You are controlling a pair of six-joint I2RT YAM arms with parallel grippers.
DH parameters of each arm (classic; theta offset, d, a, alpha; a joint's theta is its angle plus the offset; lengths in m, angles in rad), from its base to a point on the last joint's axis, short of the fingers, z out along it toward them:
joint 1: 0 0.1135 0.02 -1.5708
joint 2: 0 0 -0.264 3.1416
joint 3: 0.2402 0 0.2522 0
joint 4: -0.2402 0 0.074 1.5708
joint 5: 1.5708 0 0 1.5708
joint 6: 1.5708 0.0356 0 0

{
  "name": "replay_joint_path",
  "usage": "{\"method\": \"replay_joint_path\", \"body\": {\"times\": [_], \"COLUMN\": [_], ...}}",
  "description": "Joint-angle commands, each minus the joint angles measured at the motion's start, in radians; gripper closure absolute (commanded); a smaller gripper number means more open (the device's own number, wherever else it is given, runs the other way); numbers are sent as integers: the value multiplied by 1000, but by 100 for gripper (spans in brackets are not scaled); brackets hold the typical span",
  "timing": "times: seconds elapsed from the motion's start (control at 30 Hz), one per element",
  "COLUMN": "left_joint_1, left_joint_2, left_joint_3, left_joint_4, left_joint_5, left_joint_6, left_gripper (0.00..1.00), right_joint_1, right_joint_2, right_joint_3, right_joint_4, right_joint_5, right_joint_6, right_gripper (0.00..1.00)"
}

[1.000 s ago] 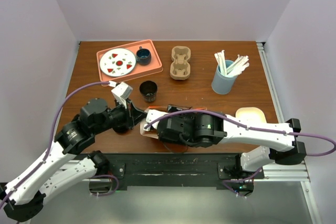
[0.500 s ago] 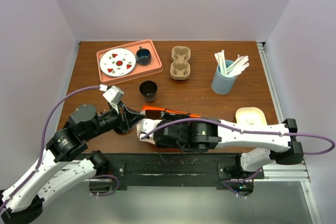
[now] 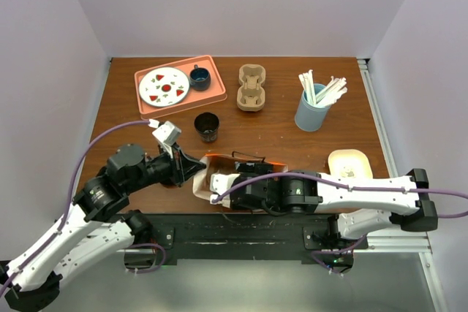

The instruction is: Pack the takeout coffee

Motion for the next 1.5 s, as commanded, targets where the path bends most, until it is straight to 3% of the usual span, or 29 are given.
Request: {"method": "replay_joint_path", "body": {"times": [0.0,0.07,0.1,0.13,0.23,0.37,0.63,0.87,0.97,1.0,1.3,1.47], "left_joint_1": [2,3,2,3,3,3,3,3,3,2,3,3], "left_joint_2": [8,-4,-6,-3,10,26,94,80,79,79,71,17], "left_joint_3": [6,-11,-12,4,64,135,170,162,162,162,109,50], "left_joint_4": [32,49,43,30,-60,-174,-175,-184,-189,-183,4,62], "left_joint_5": [47,66,66,63,15,-78,-66,-5,12,21,78,57], "left_joint_6": [-29,-47,-55,-57,-51,-8,11,17,20,20,75,107], "left_gripper": [100,94,87,71,55,53,63,63,84,99,100,100], "right_joint_1": [7,5,7,7,7,5,7,5,7,7,-21,-33], "right_joint_2": [0,9,13,14,17,4,21,29,20,14,49,-15], "right_joint_3": [-24,-24,-21,-23,-23,-41,-61,-58,-69,-72,25,-73], "right_joint_4": [32,27,29,30,27,35,65,67,67,72,82,113], "right_joint_5": [-18,-31,-45,-50,-51,-65,-58,-47,-39,-32,-18,-38], "right_joint_6": [-48,-49,-49,-51,-49,-30,-5,24,46,52,-111,-117], "right_gripper": [64,64,64,64,65,65,66,67,66,67,67,67]}}
